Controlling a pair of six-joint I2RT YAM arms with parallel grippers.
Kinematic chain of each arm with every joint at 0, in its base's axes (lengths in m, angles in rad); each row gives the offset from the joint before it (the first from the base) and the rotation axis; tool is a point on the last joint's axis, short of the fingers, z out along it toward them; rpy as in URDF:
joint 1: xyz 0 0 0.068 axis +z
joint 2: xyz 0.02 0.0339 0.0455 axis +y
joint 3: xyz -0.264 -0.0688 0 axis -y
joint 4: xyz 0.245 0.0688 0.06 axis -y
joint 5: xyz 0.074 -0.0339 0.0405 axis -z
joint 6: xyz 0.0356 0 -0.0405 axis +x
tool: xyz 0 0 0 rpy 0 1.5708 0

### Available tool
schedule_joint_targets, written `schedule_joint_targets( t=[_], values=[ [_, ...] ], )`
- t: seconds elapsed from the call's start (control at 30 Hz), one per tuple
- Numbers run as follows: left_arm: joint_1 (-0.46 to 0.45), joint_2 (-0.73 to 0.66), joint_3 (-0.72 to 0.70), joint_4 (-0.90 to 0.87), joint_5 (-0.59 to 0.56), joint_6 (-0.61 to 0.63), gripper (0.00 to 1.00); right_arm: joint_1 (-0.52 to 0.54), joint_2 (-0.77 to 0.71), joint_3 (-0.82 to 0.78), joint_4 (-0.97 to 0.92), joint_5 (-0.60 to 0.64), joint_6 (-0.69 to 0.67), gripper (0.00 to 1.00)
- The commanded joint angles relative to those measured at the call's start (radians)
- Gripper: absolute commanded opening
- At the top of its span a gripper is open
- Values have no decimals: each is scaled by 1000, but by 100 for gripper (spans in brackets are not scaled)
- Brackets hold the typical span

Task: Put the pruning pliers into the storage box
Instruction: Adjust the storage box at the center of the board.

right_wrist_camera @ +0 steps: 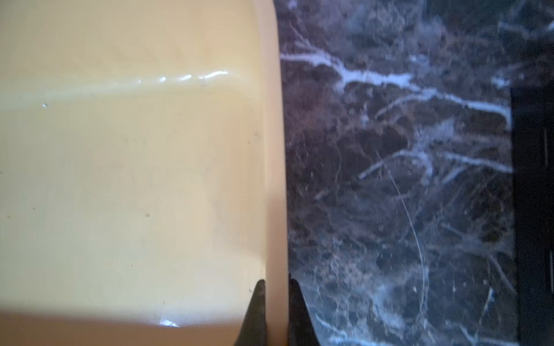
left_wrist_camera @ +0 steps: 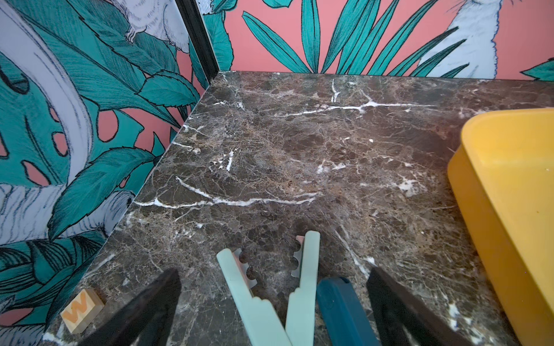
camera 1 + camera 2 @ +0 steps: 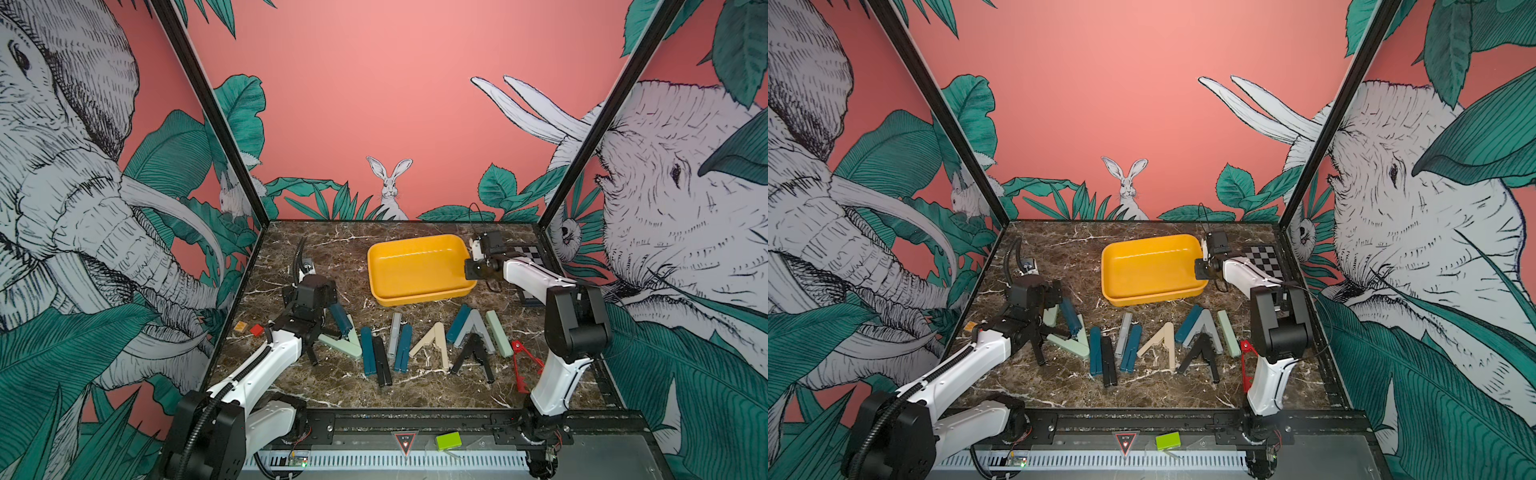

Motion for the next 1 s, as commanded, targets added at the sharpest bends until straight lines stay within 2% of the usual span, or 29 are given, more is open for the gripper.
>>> schedule_joint_targets(
  t=[0.0, 0.1, 0.17, 0.2, 0.23, 0.33, 0.37, 0.53, 0.73, 0.83, 0.97],
  values=[
    [2, 23, 18, 14, 31, -10, 99, -31, -38, -78, 50, 19, 55, 0],
    [-2, 58, 24, 40, 55, -21, 99, -43, -28, -86, 59, -17, 69, 0],
    [-3, 79, 33, 52, 64, -31, 99, -43, -28, -86, 62, -23, 76, 6],
    [-2, 85, 38, 53, 68, -35, 99, -43, -32, -86, 62, -24, 78, 13],
    [-4, 88, 45, 50, 70, -35, 99, -43, -41, -88, 63, -18, 79, 27],
    [-5, 91, 52, 54, 69, -30, 99, -44, -97, -122, 85, 8, 70, 57],
    [-6, 92, 54, 57, 68, -25, 99, -45, -125, -135, 89, 24, 67, 64],
    [-42, 107, 66, 86, 50, 25, 99, -47, -274, -188, 67, 73, 50, 83],
    [-71, 133, 78, 115, 43, 61, 99, -82, -426, -252, -78, 124, 62, 86],
    [-90, 139, 80, 146, 42, 101, 99, -125, -492, -292, -168, 109, 92, 82],
    [-125, 166, 99, 183, 42, 154, 99, -131, -552, -352, -222, 62, 114, 77]
  ],
)
